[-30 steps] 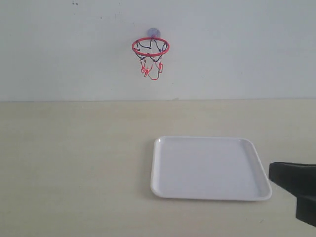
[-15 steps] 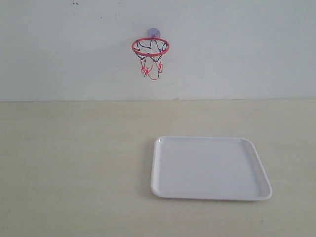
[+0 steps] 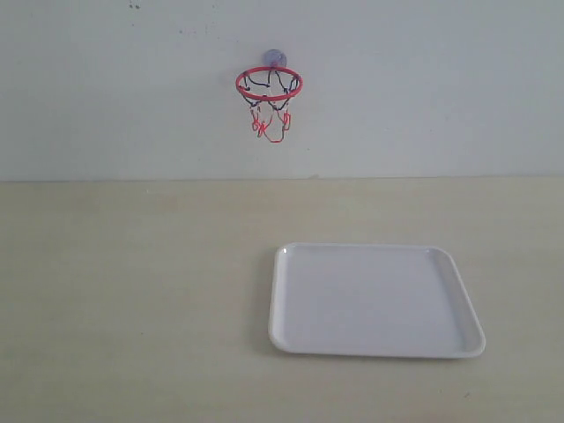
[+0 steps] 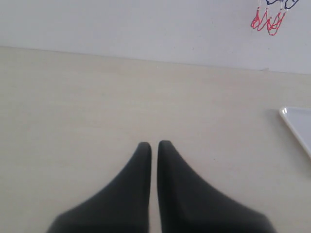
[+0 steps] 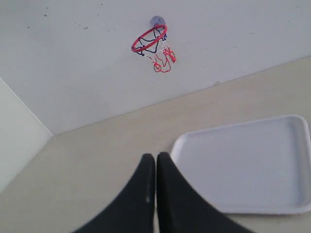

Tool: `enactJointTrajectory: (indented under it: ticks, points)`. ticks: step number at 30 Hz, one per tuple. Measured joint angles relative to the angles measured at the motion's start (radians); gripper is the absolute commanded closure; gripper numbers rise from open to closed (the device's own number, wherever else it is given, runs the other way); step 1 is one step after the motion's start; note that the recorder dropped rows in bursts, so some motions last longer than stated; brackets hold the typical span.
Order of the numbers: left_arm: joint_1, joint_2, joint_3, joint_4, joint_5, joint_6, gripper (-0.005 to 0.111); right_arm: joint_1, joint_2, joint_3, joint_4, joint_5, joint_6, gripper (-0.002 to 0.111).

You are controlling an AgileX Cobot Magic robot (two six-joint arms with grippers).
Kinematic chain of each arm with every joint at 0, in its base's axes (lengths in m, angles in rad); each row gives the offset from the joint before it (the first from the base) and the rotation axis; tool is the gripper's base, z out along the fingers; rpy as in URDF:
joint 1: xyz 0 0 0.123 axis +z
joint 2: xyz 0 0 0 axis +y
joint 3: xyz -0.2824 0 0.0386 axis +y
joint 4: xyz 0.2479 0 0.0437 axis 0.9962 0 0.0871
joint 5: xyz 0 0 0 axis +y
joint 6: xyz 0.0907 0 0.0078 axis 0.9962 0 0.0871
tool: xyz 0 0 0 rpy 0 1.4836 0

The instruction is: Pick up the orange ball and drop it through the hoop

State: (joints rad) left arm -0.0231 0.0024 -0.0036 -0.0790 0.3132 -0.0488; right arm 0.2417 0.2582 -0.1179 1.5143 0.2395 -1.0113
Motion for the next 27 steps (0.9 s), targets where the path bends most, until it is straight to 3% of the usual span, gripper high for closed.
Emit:
enactJointTrajectory:
  ticks: [9,15,21,24,27]
  points:
    - [0.0,0.0,0.0,0.0,0.0,0.0,0.103,0.0,-0.11,0.056,-0.09,-0.028,0.008,0.108]
    - [0.0,0.0,0.0,0.0,0.0,0.0,0.103,0.0,-0.176,0.113,-0.562,-0.029,0.498,0.108]
    - [0.0,0.0,0.0,0.0,0.0,0.0,0.103,0.0,-0.238,0.115,-1.287,-0.037,1.197,0.108]
    - [0.0,0.0,0.0,0.0,0.0,0.0,0.103,0.0,-0.25,0.117,-1.463,-0.035,1.31,0.108]
    - [0.0,0.0,0.0,0.0,0.0,0.0,0.103,0.0,-0.253,0.118,-1.52,-0.012,1.315,0.108]
